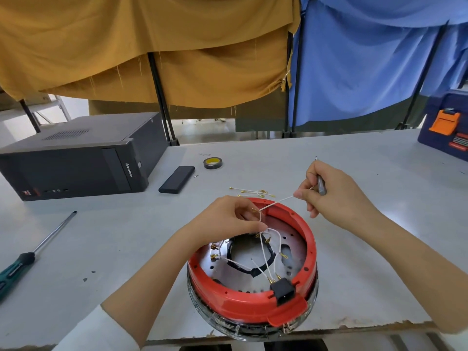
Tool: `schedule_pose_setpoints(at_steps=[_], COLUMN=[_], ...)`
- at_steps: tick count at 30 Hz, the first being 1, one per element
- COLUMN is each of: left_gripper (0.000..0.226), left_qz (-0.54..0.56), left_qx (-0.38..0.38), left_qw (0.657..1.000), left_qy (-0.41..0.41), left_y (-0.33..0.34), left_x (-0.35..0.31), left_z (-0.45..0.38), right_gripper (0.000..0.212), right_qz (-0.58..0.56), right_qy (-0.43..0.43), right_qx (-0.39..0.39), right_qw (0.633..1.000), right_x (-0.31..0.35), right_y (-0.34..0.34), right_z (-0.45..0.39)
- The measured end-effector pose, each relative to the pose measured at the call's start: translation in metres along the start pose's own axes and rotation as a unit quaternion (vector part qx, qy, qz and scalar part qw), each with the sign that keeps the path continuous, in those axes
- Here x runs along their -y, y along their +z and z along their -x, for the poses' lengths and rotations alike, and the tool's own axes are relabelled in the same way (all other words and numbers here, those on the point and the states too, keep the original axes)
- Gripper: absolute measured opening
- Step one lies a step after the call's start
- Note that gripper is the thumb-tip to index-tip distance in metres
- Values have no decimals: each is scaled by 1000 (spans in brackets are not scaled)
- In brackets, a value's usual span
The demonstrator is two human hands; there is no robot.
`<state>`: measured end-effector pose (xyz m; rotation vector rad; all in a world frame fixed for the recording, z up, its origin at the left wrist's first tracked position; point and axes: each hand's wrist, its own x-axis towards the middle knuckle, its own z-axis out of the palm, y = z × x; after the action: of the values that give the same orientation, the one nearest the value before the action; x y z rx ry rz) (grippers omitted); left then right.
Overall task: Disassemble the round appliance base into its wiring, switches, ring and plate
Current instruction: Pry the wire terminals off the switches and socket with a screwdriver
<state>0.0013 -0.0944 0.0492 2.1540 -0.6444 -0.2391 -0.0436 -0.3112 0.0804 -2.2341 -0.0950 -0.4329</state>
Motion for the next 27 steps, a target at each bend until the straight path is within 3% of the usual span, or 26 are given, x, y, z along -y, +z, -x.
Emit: schedule_pose_setpoints(at_steps=[3,8,16,23,27], left_gripper=[17,9,14,31,11], left_qz=[6,112,163,135,146], left_qx=[-36,-69,-113,-147,-132], left_qw=[999,985,966,962,968], left_qy=[-33,-113,-164,-187,-158], left_y=[6,13,16,21,15], left_x=[1,-1,7,6,2], left_z=[1,2,9,7,12], right_gripper=[32,33,34,41,38], right_qz=[1,21,56,135,90], right_qy=[-7,-22,-53,-117,-83], right_qx=[6,18,43,33,0], right_qw=[1000,999,996,983,992], right_x=[2,5,9,17,19], right_y=[2,2,9,15,9], right_z=[1,4,10,13,10])
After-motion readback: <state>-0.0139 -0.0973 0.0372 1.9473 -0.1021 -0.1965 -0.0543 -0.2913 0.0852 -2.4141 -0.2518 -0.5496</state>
